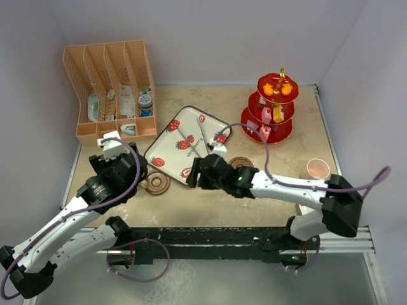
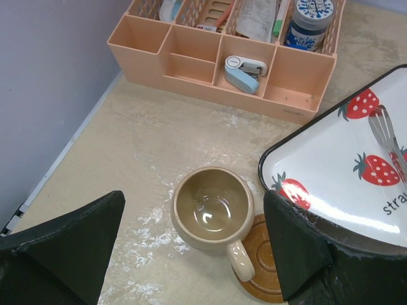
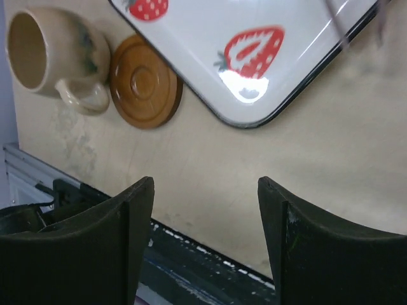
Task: Serve the afternoon tea
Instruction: Move the coaster to the center of the board.
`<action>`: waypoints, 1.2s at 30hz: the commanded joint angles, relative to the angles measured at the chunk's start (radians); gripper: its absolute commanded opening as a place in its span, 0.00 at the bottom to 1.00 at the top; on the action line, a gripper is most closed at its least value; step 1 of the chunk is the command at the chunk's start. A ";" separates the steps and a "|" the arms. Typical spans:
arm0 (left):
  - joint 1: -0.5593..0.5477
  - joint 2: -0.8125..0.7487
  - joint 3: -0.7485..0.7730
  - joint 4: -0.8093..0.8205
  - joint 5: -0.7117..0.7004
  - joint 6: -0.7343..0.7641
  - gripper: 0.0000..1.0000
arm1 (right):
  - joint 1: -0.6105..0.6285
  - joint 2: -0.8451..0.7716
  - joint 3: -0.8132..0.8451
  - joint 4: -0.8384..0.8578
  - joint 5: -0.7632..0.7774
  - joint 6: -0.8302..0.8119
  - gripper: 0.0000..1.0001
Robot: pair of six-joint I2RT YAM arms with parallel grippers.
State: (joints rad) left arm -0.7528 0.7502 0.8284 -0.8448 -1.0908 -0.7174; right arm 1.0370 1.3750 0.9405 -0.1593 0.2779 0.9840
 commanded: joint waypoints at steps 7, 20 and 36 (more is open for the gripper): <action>0.003 -0.102 0.044 -0.035 -0.099 -0.077 0.88 | 0.159 0.413 0.301 -0.048 0.085 0.443 0.69; 0.004 -0.146 0.057 -0.092 -0.179 -0.163 0.88 | 0.160 0.730 0.673 -0.276 0.113 0.449 0.67; 0.006 -0.175 0.058 -0.091 -0.181 -0.169 0.88 | 0.159 0.911 0.842 -0.582 0.156 0.542 0.65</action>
State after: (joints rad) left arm -0.7528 0.5819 0.8471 -0.9386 -1.2396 -0.8726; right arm 1.1969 2.2211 1.7390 -0.5465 0.3767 1.4933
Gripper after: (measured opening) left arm 0.880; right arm 0.658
